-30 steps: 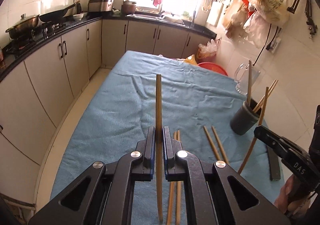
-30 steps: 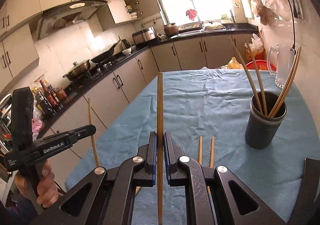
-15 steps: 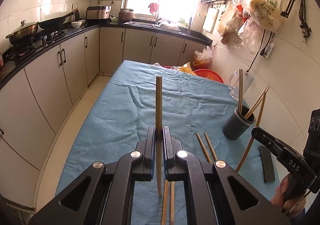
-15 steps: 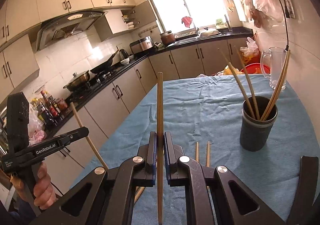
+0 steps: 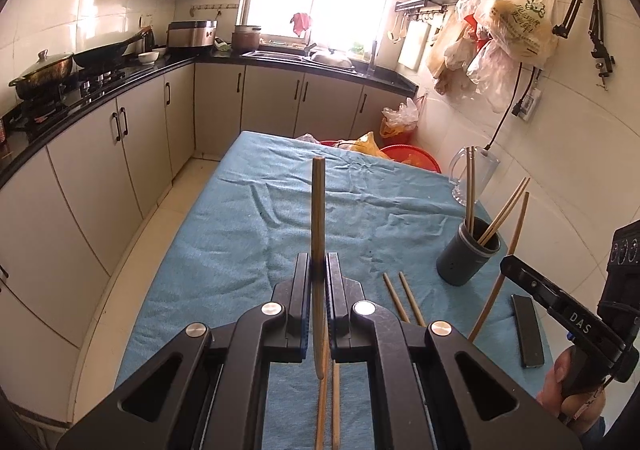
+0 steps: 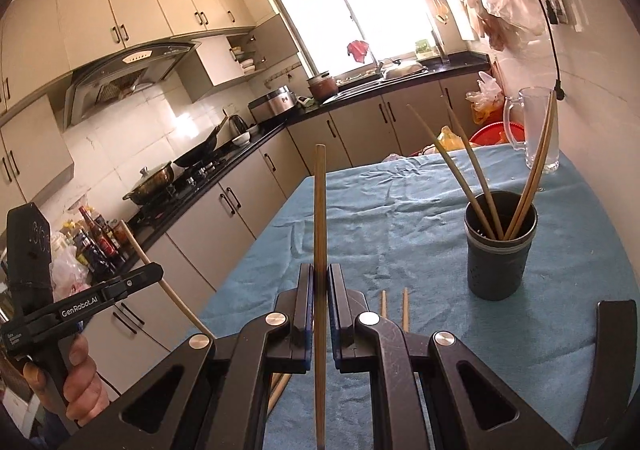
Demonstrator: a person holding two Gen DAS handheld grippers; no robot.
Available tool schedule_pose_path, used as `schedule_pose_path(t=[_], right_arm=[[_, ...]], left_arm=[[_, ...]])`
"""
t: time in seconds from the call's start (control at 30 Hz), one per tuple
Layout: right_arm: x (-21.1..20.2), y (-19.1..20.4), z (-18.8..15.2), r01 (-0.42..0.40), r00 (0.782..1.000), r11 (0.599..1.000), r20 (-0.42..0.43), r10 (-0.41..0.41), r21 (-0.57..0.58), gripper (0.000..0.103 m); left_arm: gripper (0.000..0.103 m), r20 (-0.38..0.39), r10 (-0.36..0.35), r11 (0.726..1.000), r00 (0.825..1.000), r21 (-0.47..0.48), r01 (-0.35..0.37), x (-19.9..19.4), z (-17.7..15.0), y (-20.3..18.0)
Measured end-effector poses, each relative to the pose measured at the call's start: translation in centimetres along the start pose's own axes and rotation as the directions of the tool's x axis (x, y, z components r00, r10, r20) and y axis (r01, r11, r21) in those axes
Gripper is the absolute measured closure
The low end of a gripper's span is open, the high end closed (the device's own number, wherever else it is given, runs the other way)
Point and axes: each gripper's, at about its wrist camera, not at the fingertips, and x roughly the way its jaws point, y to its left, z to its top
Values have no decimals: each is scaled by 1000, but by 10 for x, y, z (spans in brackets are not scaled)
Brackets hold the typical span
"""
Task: Organize utensils
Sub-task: 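Lift a chopstick upright with the right tool while the left tool lifts another toward the cup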
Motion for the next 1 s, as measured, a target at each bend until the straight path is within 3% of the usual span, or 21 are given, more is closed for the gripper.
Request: schedule_pose_path(t=[0.47, 1.0], right_arm=[[-18, -16, 8, -4, 999, 999, 50, 2, 49, 95], [-70, -84, 32, 76, 979, 980, 171, -108, 183, 95]], left_arm=[[97, 5, -32, 999, 999, 34, 32, -7, 9, -24], [97, -11, -126, 985, 992, 117, 127, 7, 33, -91]])
